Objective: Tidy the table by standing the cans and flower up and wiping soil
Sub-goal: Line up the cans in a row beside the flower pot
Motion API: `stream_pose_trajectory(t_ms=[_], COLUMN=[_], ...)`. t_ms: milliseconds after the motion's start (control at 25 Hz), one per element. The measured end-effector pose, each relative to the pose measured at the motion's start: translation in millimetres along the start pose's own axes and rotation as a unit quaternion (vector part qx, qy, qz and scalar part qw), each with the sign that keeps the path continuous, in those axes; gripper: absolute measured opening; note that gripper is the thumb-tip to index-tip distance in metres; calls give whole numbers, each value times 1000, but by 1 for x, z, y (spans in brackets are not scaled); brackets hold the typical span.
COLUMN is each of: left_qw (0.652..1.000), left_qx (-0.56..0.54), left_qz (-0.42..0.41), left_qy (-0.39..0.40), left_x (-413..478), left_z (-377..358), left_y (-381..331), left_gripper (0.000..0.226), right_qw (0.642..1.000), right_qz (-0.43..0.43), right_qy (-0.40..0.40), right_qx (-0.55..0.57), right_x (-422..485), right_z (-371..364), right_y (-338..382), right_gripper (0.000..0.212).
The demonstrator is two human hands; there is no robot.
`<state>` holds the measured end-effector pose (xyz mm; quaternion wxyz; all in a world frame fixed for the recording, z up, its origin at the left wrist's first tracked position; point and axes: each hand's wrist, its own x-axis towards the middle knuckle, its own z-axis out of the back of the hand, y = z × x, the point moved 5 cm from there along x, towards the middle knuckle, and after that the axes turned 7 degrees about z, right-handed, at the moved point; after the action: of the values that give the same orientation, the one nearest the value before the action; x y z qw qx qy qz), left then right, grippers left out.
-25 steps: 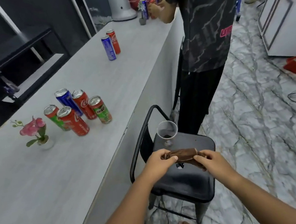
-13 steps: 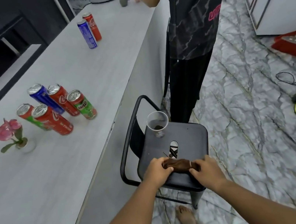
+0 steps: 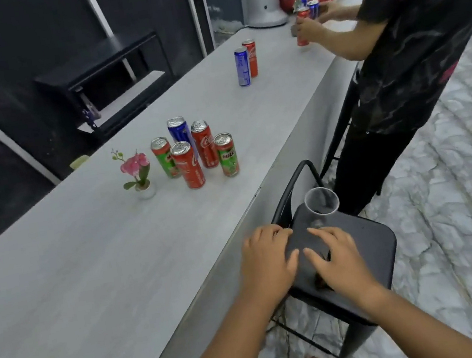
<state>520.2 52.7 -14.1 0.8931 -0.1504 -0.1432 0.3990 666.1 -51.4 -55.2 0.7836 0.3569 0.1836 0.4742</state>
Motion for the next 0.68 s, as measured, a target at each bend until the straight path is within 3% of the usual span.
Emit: stream_pose_trajectory(t_ms=[400, 680], left_qw=[986, 959], left_qx=[-73, -142], left_qz=[149, 246], left_qy=[-32, -14], left_x=[-29, 32], left_z=[76, 89], left_y=[128, 176], left_gripper=[55, 65], right_qw=[998, 995], right_qz=[52, 42], right_qy=[30, 15], right_qx=[14, 94], right_x=[39, 141], right_z=[-45, -69], right_y=[110, 122], right_gripper=[48, 66])
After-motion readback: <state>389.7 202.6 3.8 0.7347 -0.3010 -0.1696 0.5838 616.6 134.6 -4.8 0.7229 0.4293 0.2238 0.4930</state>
